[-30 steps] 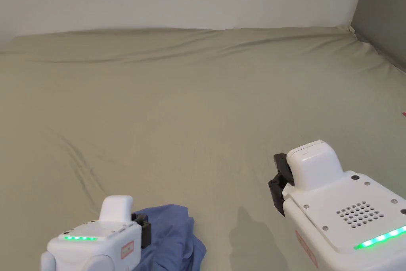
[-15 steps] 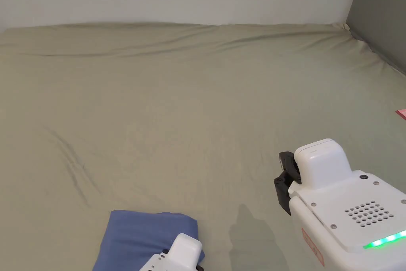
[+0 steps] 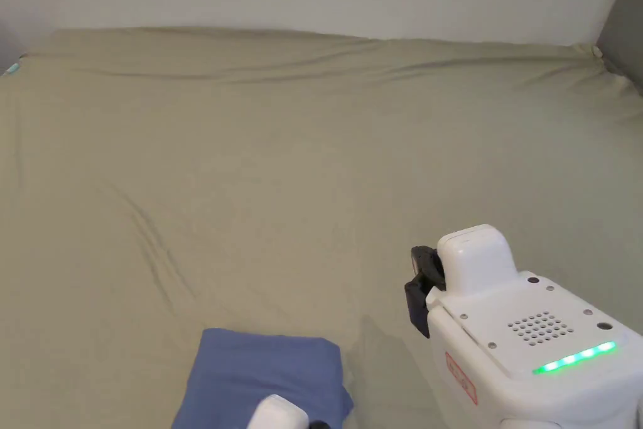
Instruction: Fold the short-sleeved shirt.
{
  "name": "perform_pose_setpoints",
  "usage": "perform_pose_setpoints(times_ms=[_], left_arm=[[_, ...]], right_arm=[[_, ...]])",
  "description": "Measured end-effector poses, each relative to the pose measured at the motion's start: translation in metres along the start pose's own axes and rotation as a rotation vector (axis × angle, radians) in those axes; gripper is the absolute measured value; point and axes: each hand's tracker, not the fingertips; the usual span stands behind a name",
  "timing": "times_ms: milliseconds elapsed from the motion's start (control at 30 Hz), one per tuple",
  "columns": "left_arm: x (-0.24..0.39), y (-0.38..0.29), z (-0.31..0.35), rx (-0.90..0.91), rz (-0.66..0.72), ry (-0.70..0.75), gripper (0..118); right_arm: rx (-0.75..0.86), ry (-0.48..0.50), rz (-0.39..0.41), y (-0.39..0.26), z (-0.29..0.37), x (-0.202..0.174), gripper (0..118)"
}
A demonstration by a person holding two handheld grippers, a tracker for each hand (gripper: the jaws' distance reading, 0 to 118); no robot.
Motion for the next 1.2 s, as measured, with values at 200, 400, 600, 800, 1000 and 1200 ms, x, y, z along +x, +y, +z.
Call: perform_pose_setpoints(times_ms=[200,400,600,800,1000,1200], left_arm=[[-0.082,0.019,0.049,0.136,0.115,0.267,1],[-0.129,0.016,0.064,0.138,0.197,0.332,1],[-0.164,0.011,0.053,0.019,0.358,0.132,34],[-0.201,0.008,0.012,-0.080,0.642,-0.142,115],[-0.218,-0.015,-0.041,-0.204,0.886,-0.384,114],[-0.203,-0.013,-0.060,-0.205,0.926,-0.433,77]], right_arm=[[-0.170,0.204,-0.006,-0.044,-0.066,-0.053,0],[-0.517,0.304,0.103,-0.118,-0.126,-0.104,0],[-0.532,0.285,0.104,-0.121,-0.131,-0.101,0],[-0.510,0.303,0.157,-0.126,-0.129,-0.103,0],[-0.480,0.300,0.158,-0.130,-0.123,-0.106,0],[-0.475,0.306,0.158,-0.131,-0.124,-0.106,0]])
